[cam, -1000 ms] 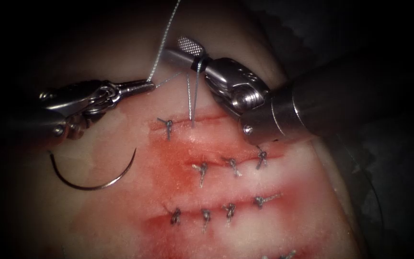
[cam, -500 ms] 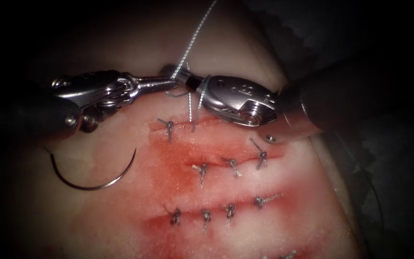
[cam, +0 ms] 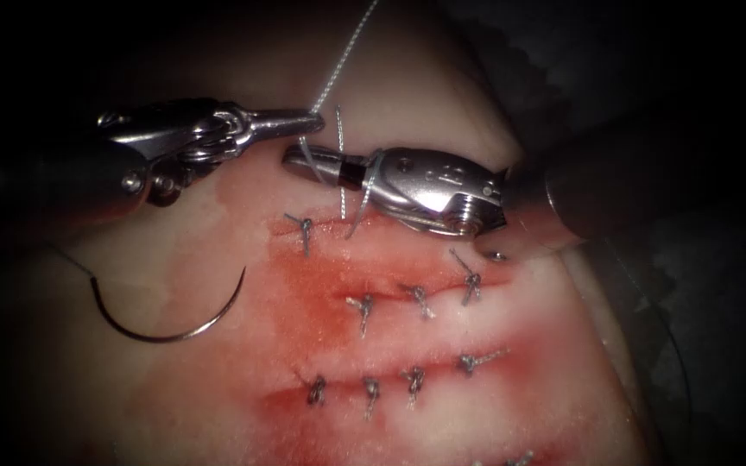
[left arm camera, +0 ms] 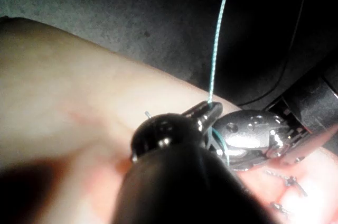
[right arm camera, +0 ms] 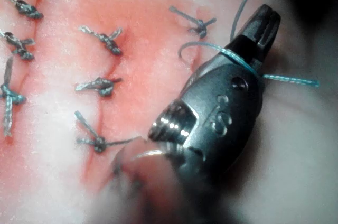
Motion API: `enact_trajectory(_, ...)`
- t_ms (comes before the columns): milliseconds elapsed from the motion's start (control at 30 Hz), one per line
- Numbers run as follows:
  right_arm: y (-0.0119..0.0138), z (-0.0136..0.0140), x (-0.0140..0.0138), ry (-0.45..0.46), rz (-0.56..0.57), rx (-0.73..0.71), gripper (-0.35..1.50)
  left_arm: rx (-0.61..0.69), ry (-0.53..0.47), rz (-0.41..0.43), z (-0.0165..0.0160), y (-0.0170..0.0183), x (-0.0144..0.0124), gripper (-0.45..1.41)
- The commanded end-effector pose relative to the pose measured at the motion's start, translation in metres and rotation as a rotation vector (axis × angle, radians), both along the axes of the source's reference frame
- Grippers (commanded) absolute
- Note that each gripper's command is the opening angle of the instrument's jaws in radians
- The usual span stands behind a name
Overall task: Wound Closure
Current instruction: Loop the thread counterclockwise twice around the right gripper using the left tool
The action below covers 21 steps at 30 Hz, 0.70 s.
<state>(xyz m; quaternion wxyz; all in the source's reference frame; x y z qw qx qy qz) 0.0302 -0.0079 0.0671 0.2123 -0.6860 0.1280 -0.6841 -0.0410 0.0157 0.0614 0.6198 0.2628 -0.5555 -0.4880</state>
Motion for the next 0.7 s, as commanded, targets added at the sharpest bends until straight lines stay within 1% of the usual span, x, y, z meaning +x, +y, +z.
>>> enact_trajectory(33,-0.0004,0.0006,0.0013,0.024,-0.013,-0.005,-0.32,-0.012,-0.021,-0.004,0.0005,0.0008,-0.0008,-0.45)
enact_trajectory(67,-0.0004,0.0006,0.0013,0.024,-0.013,-0.005,-0.32,-0.012,-0.021,-0.004,0.0005,0.0008,-0.0008,-0.45)
enact_trajectory(200,-0.0008,0.0007,0.0020,0.084,-0.038,-0.013,-0.28,-0.024,-0.055,0.012,0.0014,0.0016,-0.0012,-0.45)
enact_trajectory(233,-0.0009,0.0006,0.0022,0.106,-0.049,-0.014,-0.28,-0.079,-0.046,0.028,0.0021,0.0019,-0.0014,-0.45)
enact_trajectory(300,-0.0009,0.0006,0.0022,0.126,-0.061,-0.015,-0.28,-0.114,-0.043,0.037,0.0029,0.0021,-0.0014,-0.45)
enact_trajectory(333,-0.0008,0.0007,0.0022,0.137,-0.074,-0.015,-0.20,-0.121,-0.041,0.035,0.0037,0.0021,-0.0013,-0.45)
enact_trajectory(367,-0.0008,0.0007,0.0022,0.137,-0.074,-0.015,-0.20,-0.121,-0.041,0.035,0.0037,0.0021,-0.0013,-0.45)
enact_trajectory(400,-0.0008,0.0008,0.0021,0.148,-0.082,-0.015,-0.10,-0.140,-0.036,0.036,0.0046,0.0021,-0.0010,-0.45)
enact_trajectory(467,-0.0007,0.0008,0.0021,0.158,-0.082,-0.015,-0.10,-0.142,-0.036,0.037,0.0048,0.0020,-0.0009,-0.45)
enact_trajectory(533,-0.0007,0.0009,0.0020,0.184,-0.073,-0.018,-0.18,-0.146,-0.026,0.023,0.0051,0.0019,-0.0008,-0.45)
enact_trajectory(567,-0.0006,0.0010,0.0020,0.212,-0.060,-0.019,-0.27,-0.150,-0.012,0.001,0.0052,0.0018,-0.0007,-0.45)
enact_trajectory(600,-0.0007,0.0012,0.0020,0.213,-0.062,-0.018,-0.30,-0.157,0.000,-0.013,0.0053,0.0017,-0.0006,-0.45)
enact_trajectory(633,-0.0008,0.0014,0.0020,0.237,-0.078,0.013,-0.35,-0.144,0.017,-0.050,0.0053,0.0016,-0.0004,-0.45)
enact_trajectory(700,-0.0008,0.0015,0.0020,0.249,-0.092,0.019,-0.35,-0.139,0.026,-0.063,0.0054,0.0016,-0.0004,-0.45)
